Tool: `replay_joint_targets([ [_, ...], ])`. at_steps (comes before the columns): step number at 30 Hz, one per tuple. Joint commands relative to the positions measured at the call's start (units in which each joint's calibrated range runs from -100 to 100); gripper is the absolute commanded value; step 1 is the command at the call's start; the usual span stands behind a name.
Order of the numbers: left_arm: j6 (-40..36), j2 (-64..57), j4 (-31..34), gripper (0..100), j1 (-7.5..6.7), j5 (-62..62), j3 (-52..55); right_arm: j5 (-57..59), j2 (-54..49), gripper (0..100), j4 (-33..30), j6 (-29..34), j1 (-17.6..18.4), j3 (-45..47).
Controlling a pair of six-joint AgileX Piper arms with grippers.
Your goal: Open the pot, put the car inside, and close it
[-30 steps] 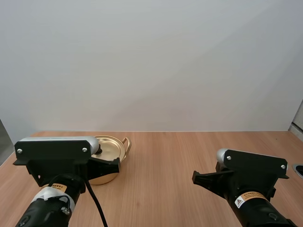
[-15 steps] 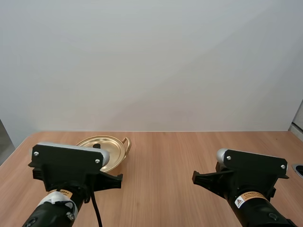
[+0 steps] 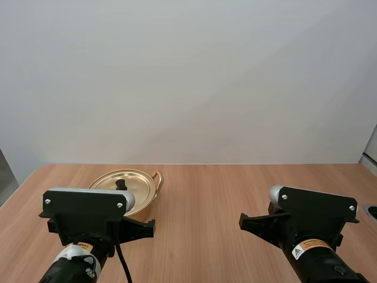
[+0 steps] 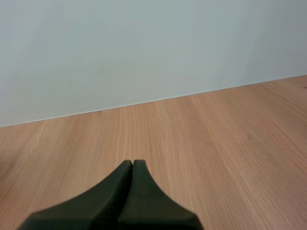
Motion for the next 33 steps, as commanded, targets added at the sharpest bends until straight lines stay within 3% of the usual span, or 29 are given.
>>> replay_joint_targets([
  [1, 0.1, 0.0, 0.1, 0, -0.02, 0.0, 0.0, -0.1, 0.0, 0, 0.1, 0.0, 0.0, 0.0],
  [6, -0.5, 0.0, 1.9, 0, -0.02, -2.8, 0.0, -0.1, 0.0, 0, 0.1, 0.0, 0.0, 0.0],
  [13, -10.1, 0.0, 13.0, 0, -0.02, -4.9, 0.0, -0.1, 0.0, 0, 0.1, 0.0, 0.0, 0.0],
  [21, -17.6, 0.0, 18.7, 0, -0.17, -4.5, 0.0, -0.1, 0.0, 0, 0.1, 0.0, 0.0, 0.0],
  [23, -18.6, 0.0, 18.8, 0, -0.93, -4.5, 0.0, -0.1, 0.0, 0, 0.1, 0.0, 0.0, 0.0],
  [29, -19.4, 0.0, 19.5, 0, -5.42, -3.1, 0.0, -0.1, 0.0, 0, 0.1, 0.0, 0.0, 0.0],
  [33, -23.4, 0.0, 23.0, 0, -5.61, -3.1, 0.0, -0.1, 0.0, 0, 0.1, 0.0, 0.0, 0.0],
])
